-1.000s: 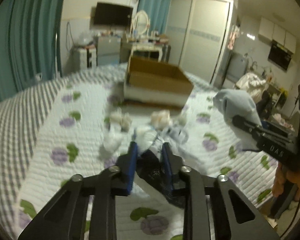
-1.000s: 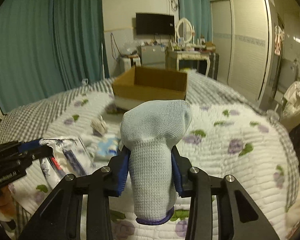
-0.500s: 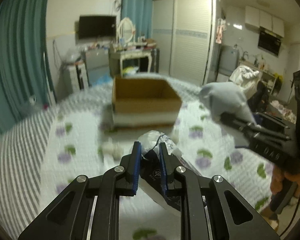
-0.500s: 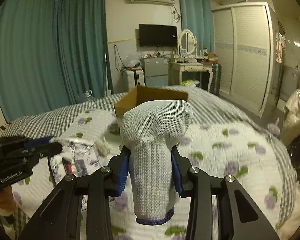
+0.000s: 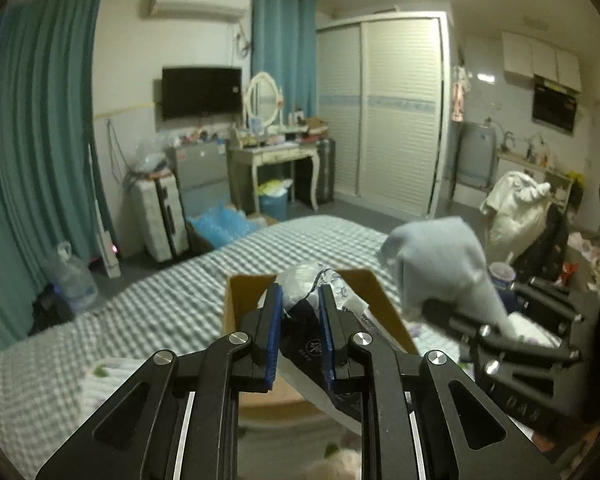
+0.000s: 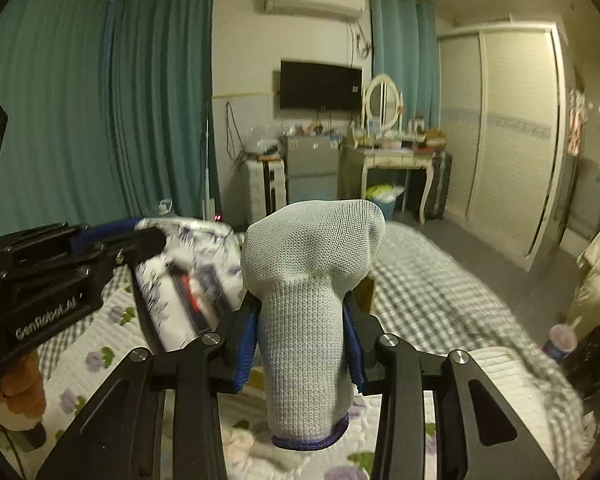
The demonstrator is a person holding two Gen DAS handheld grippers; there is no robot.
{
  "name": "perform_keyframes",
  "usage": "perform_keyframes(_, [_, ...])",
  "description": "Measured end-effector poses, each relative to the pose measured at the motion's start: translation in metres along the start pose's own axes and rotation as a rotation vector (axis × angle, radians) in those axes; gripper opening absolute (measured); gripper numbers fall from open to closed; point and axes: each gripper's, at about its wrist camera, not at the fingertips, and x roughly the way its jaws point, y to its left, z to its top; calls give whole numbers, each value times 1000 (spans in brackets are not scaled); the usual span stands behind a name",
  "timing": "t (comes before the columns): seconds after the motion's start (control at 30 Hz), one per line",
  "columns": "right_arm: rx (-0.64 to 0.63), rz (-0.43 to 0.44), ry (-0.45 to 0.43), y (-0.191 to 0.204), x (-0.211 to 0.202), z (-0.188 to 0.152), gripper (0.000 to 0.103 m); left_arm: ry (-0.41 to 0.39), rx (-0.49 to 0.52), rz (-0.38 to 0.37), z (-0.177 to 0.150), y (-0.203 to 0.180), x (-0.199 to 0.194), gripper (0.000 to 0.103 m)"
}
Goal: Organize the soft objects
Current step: 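Carry both items over the cardboard box and open both tools, then move both open tools back toward the remaining items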
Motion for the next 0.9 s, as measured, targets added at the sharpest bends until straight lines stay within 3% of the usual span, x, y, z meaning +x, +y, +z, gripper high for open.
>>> perform_keyframes(0.13, [29,20,89,-15,63,-16,37,48,-27,21,-21,15,50,17])
perform_keyframes(0.23, [55,35,119,-24,89,-24,39,62,-56,33,-31,28,68,19])
perform_keyframes(0.27, [65,34,123,-25,96,-26,41,64,-60,41,-32,30,69,23])
perform_keyframes(0.37, [85,30,131,-32,97,-32,63,93,-50,62,-31,30,67,27])
perform_keyframes(0.4, [88,14,115,-34,93,-31,72,109,-45,71,-30,30,67,41])
perform_keyframes(0.5, [93,-4,84,-40,75,-26,75,102,-19,114,-26,26,51,73])
perform_keyframes(0.67, [61,-29,36,-29,10,-6,78,38,14,119,-12,20,-12,75])
perform_keyframes(0.73, [38,-37,20,-24,-21,3,81,7,23,116,-5,19,-41,82])
perform_keyframes(0.8, [22,-40,6,-16,-48,11,88,-47,35,109,2,16,-83,90])
perform_keyframes(0.9, [-25,-55,-13,2,-95,20,98,-103,38,108,6,20,-127,92])
